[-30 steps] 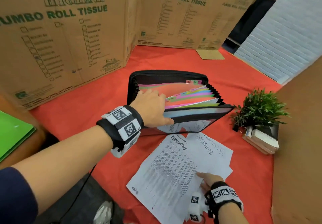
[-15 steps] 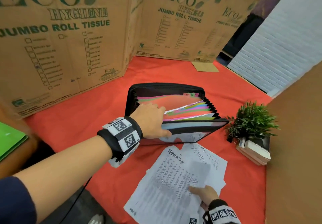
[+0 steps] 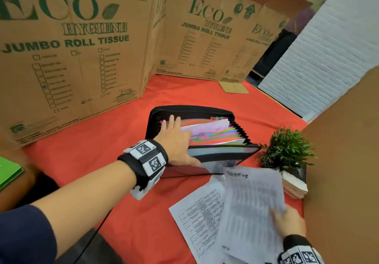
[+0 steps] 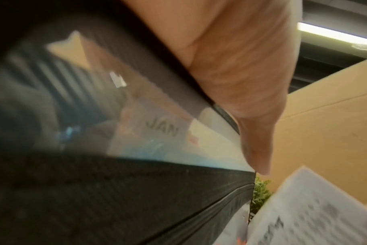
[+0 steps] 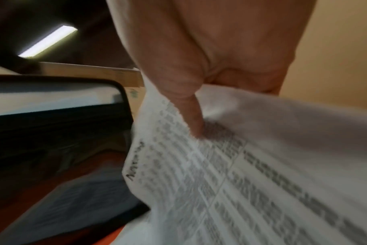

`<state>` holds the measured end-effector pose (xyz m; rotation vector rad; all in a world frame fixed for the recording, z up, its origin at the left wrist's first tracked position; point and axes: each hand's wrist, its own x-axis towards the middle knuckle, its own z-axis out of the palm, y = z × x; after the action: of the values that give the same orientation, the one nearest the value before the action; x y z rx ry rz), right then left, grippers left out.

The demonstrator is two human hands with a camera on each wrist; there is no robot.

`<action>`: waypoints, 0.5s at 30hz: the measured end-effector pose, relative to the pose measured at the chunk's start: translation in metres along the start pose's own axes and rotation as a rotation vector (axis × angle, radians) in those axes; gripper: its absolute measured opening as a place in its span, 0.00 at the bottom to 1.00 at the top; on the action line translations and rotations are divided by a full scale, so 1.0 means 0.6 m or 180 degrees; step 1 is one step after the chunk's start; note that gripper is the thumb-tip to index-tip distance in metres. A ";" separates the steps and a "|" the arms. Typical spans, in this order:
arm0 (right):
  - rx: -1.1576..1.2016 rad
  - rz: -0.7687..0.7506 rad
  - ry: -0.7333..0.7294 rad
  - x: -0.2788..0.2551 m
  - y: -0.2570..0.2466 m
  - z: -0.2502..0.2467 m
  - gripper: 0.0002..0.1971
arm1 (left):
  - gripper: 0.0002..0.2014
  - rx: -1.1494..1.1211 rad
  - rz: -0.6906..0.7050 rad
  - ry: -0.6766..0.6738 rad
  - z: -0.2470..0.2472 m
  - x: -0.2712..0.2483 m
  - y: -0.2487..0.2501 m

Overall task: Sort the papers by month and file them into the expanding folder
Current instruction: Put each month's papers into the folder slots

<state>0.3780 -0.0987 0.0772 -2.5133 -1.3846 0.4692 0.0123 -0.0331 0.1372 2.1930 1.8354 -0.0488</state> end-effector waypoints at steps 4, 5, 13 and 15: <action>-0.0266 -0.0321 0.0976 0.003 -0.054 -0.110 0.12 | 0.48 0.0165 -0.0043 -0.0156 -0.008 0.005 0.002; -0.0262 -0.0399 0.1145 0.002 -0.068 -0.134 0.13 | 0.48 0.0254 -0.0031 -0.0138 -0.009 0.004 0.005; -0.0284 -0.1654 0.2377 -0.014 -0.165 -0.241 0.17 | 0.47 0.0800 -0.0017 0.0183 0.008 -0.011 0.023; -0.0339 -0.1767 0.2551 -0.022 -0.193 -0.252 0.13 | 0.44 0.0827 0.0093 0.0332 0.009 -0.016 0.023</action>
<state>0.3398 -0.0564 0.2596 -1.8703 -1.6307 -0.6540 0.0246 -0.0459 0.1363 2.4382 1.9478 -0.1798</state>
